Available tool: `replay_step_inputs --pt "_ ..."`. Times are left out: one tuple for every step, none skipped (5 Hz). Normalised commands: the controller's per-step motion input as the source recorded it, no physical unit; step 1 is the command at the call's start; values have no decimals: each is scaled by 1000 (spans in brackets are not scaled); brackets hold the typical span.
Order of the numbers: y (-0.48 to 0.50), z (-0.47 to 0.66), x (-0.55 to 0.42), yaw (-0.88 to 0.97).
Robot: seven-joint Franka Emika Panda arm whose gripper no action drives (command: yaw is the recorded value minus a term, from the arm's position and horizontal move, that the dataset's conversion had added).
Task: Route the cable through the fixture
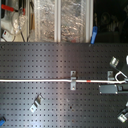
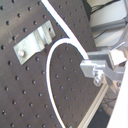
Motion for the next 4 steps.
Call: replay_step_inputs --pt "11 0 -2 0" --pt "60 386 -15 0" --pt "145 395 168 160" --pt "68 59 -12 0"
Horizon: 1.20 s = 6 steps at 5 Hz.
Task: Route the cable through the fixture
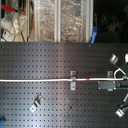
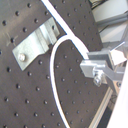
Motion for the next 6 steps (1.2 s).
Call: replay_step_inputs --pt "342 547 -439 263" --pt "4 0 34 0" --pt "31 8 -3 0" --pt "-39 678 -411 254" --pt "0 26 0 0" --pt "101 62 -145 166"
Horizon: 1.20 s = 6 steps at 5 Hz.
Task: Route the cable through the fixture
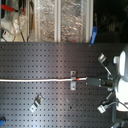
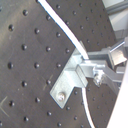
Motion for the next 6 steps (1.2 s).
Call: replay_step_inputs --pt "71 -1 -117 49" --pt "9 -366 -3 0" --pt "0 20 0 0" --pt "8 536 -228 54" --pt "0 0 -23 0" --pt "57 165 -483 274"
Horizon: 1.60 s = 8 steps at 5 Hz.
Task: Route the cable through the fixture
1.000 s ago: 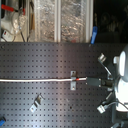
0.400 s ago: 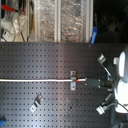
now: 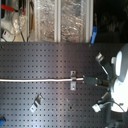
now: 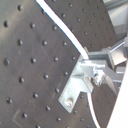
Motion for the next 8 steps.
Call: replay_step_inputs --pt "5 0 -71 0" --pt "2 0 -17 0" --pt "-5 -403 -3 134" --pt "0 -11 0 0" --pt "0 -11 0 0" --pt "-2 -911 0 17" --pt "1 0 -11 0" --pt "21 514 -241 0"
